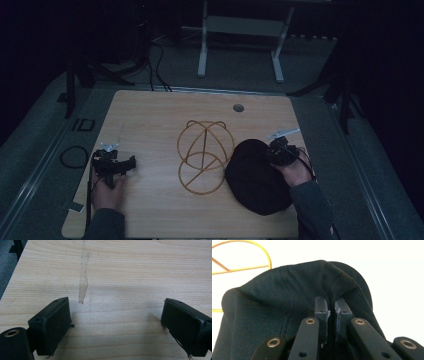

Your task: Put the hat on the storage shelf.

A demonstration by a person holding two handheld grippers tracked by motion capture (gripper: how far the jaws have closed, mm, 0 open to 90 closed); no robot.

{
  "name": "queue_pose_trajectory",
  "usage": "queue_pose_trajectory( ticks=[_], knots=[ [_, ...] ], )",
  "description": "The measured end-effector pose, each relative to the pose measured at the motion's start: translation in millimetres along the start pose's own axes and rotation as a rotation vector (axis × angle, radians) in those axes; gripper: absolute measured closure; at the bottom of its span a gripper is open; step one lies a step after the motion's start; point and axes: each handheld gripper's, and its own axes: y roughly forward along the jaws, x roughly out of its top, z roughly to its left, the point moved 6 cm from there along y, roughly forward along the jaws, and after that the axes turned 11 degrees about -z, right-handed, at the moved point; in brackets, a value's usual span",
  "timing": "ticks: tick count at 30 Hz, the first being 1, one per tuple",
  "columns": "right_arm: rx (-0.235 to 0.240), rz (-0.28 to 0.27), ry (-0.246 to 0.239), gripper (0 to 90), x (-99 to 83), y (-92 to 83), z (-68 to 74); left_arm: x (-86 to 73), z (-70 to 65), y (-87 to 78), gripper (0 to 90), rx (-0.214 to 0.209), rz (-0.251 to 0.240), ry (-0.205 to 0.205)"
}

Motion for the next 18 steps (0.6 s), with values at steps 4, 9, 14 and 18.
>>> queue_pose_trajectory(
  ticks=[4, 9, 14, 18],
  knots=[
    [0.002, -0.005, -0.011, 83.2, 3.8, -3.4, -0.1, 0.0, 0.0, 0.0, 8.7, 0.0, 0.0, 0.0],
    [0.001, -0.009, -0.03, 83.2, 10.7, -8.9, -0.3, 0.0, 0.0, 0.0, 8.7, 0.0, 0.0, 0.0],
    [0.006, -0.011, -0.038, 83.2, 14.1, -11.5, -0.5, 0.0, 0.0, 0.0, 8.7, 0.0, 0.0, 0.0],
    [0.01, -0.015, -0.037, 83.2, 16.6, -14.4, -0.6, 0.0, 0.0, 0.0, 8.7, 0.0, 0.0, 0.0]
  ],
)
